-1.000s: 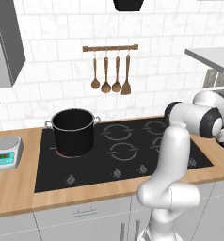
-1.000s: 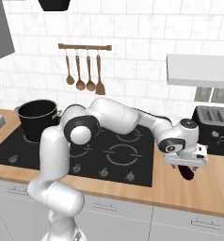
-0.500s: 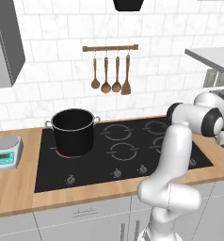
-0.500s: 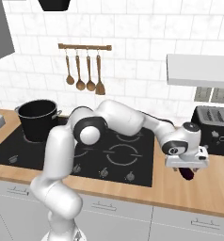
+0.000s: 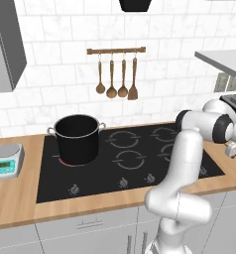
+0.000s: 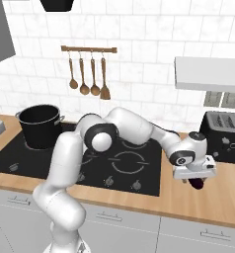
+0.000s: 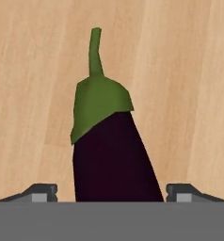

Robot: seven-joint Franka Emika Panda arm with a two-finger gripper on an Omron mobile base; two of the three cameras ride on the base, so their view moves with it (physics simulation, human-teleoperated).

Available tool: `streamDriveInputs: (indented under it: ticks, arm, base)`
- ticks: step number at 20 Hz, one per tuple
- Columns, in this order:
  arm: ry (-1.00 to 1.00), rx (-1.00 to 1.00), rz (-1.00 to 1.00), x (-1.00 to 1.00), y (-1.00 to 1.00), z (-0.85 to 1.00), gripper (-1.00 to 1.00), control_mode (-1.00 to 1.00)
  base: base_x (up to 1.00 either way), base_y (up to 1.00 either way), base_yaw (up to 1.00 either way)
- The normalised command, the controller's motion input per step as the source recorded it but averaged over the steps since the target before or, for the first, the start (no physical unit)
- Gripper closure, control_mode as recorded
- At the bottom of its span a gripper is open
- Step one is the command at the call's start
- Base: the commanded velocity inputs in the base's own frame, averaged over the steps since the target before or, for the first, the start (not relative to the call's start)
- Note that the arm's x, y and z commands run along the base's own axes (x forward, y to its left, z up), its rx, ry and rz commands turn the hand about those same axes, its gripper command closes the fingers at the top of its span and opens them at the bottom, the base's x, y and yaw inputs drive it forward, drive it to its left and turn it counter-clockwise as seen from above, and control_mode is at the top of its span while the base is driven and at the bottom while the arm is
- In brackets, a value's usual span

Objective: Put the eggplant and cucumber in the pot. Retrieve the spatula and lightly stir the vegetables in the pot.

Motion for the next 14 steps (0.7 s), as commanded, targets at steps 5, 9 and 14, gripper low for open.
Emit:
streamDriveInputs:
  ticks: [5, 9, 14]
  arm:
    - [0.01, -0.05, 0.06, 0.03, 0.00, -0.15, 1.00, -1.00]
    - [-0.06, -0.01, 0.00, -0.26, 0.07, 0.15, 1.00, -1.00]
    - [-0.14, 0.00, 0.00, -0.35, 0.36, 0.81, 1.00, -1.00]
  base:
    - [0.00, 0.00, 0.00]
    - [0.00, 0.00, 0.00]
    - [0.00, 0.00, 0.00]
